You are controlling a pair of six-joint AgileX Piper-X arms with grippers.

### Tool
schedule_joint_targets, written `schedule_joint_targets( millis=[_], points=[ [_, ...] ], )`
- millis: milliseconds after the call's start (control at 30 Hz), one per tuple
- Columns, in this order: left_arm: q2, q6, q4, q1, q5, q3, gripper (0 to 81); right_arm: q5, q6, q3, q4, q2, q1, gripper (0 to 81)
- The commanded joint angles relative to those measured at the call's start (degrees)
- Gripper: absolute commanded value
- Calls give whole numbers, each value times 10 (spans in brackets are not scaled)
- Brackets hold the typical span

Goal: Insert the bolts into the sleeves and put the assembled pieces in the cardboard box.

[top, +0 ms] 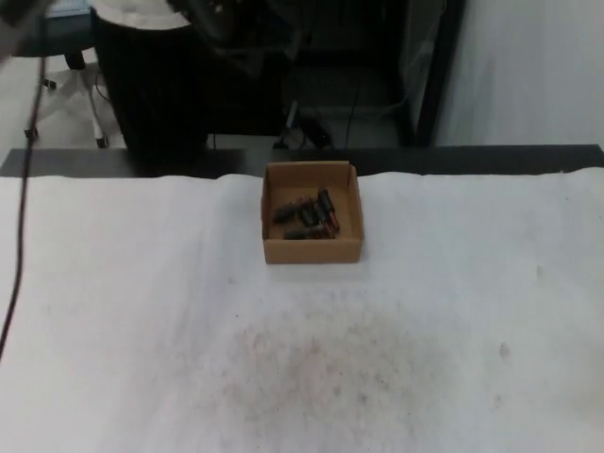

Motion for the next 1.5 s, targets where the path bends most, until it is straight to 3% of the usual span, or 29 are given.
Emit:
schedule_joint_targets(
  millis=[0, 200, 400, 633, 900, 1267, 1467],
  points=[
    [-75, 6, -24, -2, -10, 92, 3, 2, -9, 43, 5, -50, -28, 8],
    [-283, -41, -161, -2, -16, 381, 3, -7, -15, 106, 7, -78, -24, 8],
    [-536, -111, -280, -2, -88, 678, 3, -48, 16, 134, 16, -78, -21, 8],
    [-811, -152, -328, -2, -173, 905, 3, -67, -68, 169, 18, -78, 12, 8],
    [-964, -150, -330, -2, -185, 1051, 3, -67, -74, 237, 18, -78, 27, 8],
    [-967, -150, -372, -2, -182, 1121, 3, -41, -74, 300, 15, -75, 29, 8],
    [-967, -154, -384, -2, -113, 1123, 3, -32, -61, 301, 4, -75, 29, 8]
  ],
)
